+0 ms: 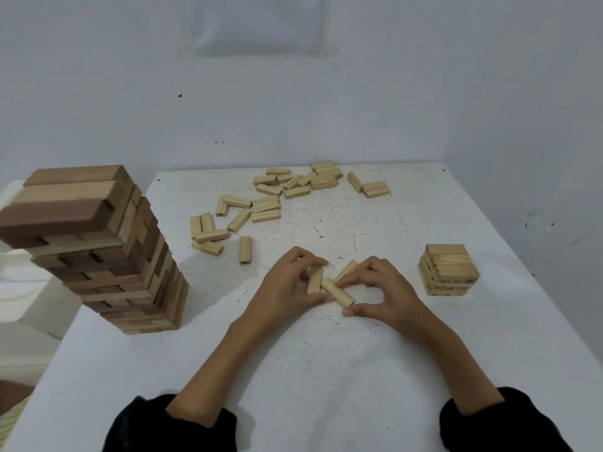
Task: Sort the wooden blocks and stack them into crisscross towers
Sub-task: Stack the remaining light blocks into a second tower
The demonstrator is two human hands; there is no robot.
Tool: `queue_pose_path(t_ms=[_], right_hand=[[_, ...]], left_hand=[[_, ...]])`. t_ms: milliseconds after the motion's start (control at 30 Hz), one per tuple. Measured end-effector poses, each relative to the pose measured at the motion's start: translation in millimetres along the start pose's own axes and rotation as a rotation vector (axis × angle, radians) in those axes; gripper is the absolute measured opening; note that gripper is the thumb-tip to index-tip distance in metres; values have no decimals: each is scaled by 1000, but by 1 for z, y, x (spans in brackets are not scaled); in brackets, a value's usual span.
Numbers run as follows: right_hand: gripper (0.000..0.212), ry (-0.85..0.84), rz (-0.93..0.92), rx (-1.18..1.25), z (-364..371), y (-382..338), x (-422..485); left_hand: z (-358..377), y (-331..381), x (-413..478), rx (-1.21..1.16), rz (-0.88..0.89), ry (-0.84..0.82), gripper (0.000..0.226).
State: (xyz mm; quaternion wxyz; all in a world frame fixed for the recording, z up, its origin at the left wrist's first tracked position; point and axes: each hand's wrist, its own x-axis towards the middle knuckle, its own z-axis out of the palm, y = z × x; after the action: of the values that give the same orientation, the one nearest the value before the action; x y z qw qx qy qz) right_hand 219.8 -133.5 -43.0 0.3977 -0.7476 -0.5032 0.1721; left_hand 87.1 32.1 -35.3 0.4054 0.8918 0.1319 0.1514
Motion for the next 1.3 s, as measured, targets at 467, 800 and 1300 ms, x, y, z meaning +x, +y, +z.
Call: queue_pose_path(t_ms=[467,800,1300], right_hand=[[27,151,-73,-27,11,-3,5],[45,319,145,-300,16,0,3],[65,-13,37,-59,-4,5,2]], left_hand=[[-17,-5,0,-61,-10,-115,69],[-11,-2,0,16,-29,-96,76],[-17,-9,1,124,1,-91,68]])
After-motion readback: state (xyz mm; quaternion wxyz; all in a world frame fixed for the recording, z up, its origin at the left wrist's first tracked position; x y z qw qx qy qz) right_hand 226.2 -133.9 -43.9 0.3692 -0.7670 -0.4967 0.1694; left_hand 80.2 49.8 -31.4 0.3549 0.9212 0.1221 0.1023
